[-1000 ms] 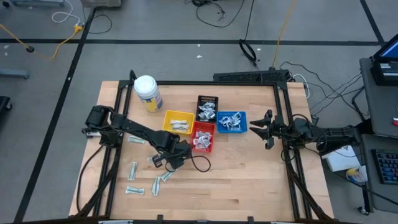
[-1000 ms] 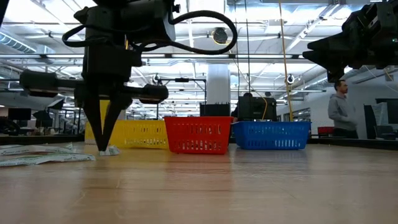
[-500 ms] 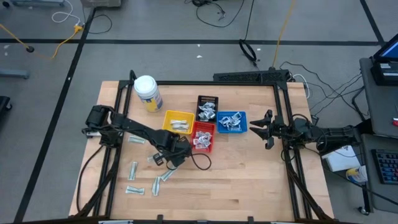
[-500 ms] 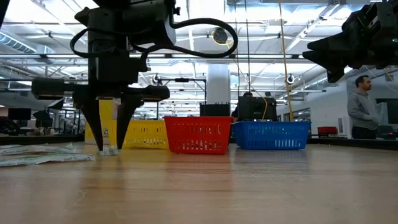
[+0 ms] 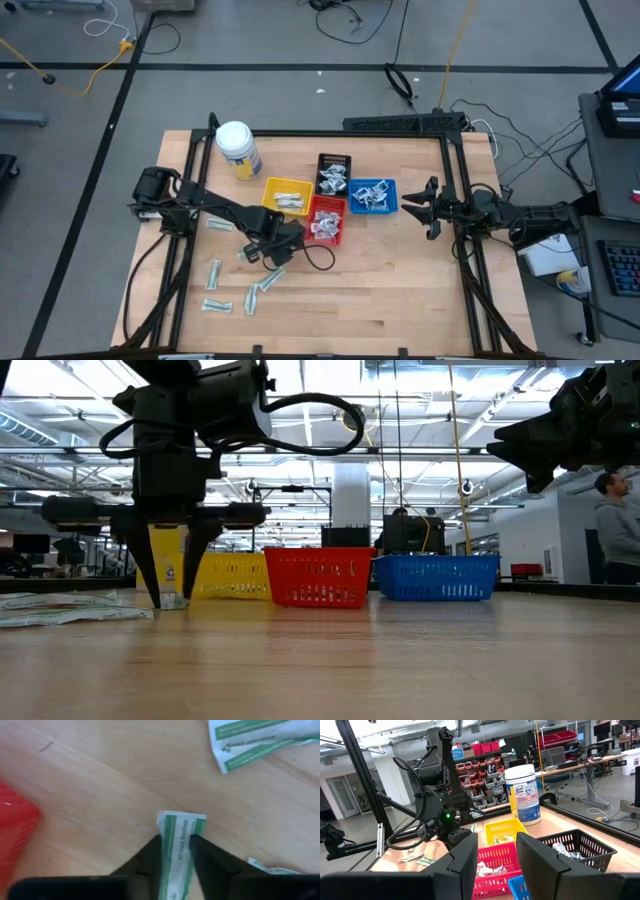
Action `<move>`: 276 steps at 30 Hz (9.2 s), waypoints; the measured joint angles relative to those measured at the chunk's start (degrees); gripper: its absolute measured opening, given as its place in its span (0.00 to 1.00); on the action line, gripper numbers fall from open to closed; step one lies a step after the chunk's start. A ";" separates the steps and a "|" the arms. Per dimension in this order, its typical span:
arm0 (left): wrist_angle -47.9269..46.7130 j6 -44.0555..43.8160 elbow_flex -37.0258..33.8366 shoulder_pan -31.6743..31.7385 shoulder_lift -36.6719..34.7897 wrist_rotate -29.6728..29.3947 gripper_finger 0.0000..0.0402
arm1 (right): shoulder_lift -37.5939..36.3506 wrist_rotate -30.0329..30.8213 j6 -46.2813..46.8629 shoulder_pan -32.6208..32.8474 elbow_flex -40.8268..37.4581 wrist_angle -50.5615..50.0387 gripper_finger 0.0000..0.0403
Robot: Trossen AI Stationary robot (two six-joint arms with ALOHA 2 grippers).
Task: Pick & Place First Aid Supplies
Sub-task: Put the bandage pack into the yellow bin
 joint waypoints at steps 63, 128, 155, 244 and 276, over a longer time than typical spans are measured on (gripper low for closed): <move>-27.83 -28.23 32.84 30.24 1.68 3.53 0.01 | 0.00 0.00 -0.02 0.00 0.02 0.00 0.32; -20.46 -72.94 15.15 23.41 -7.57 2.68 0.52 | 0.00 0.00 0.00 0.02 0.01 0.00 0.32; -18.16 -87.22 -3.53 1.84 -23.23 4.01 0.53 | 0.00 0.00 -0.02 0.01 0.01 0.00 0.32; -25.22 -65.20 12.77 23.65 -9.44 8.03 0.01 | 0.00 0.00 0.00 0.02 0.00 0.02 0.32; -14.78 -37.57 16.30 27.15 1.81 2.09 0.00 | 0.00 0.00 0.00 0.02 0.01 0.00 0.32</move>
